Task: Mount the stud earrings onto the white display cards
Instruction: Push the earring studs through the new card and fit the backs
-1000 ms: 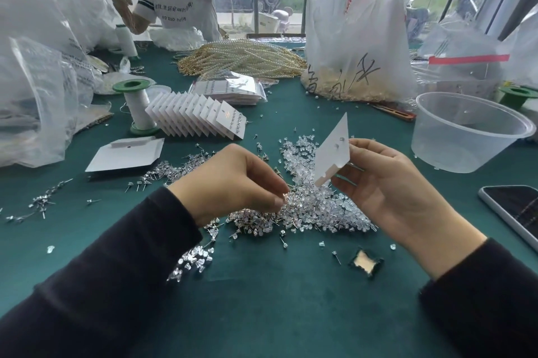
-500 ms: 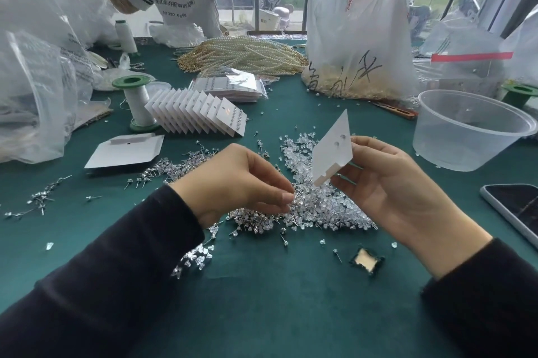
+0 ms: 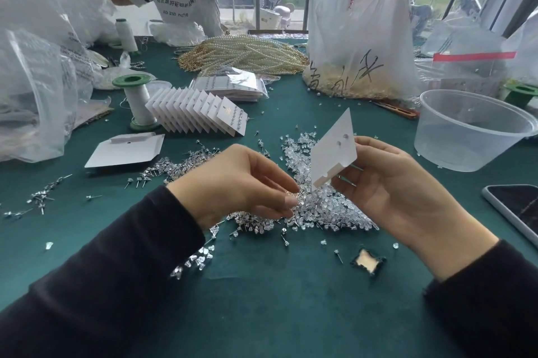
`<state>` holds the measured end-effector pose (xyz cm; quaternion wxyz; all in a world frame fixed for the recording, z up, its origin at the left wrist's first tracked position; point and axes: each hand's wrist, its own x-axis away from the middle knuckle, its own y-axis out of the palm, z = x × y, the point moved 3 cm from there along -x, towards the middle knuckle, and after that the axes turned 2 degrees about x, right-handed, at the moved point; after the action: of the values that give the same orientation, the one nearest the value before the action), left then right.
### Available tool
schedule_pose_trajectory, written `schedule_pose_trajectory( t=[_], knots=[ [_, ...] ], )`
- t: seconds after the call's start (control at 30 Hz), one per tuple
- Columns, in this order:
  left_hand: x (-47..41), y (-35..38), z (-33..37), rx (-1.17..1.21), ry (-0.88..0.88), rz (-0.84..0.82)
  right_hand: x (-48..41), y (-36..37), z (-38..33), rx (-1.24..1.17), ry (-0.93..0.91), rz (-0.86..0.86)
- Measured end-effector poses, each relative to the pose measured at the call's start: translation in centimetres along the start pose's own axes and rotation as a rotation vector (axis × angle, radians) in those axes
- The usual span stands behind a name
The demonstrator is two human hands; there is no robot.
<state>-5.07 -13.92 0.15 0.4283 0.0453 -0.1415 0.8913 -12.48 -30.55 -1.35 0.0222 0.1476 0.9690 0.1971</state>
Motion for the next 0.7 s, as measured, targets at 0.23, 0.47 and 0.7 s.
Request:
schedule_pose_trajectory(
  t=[0.23, 0.47, 0.7],
  knots=[
    [0.8, 1.9, 0.3, -0.429, 0.151, -0.112, 0.0, 0.1, 0.0, 0.002, -0.002, -0.002],
    [2.1, 1.4, 1.4, -0.781, 0.349, -0.061, 0.1, 0.0, -0.2, 0.006, -0.005, -0.004],
    [1.6, 2.3, 0.1, -1.004, 0.338, -0.109, 0.1, -0.1, -0.4, 0.002, 0.003, 0.003]
  ],
)
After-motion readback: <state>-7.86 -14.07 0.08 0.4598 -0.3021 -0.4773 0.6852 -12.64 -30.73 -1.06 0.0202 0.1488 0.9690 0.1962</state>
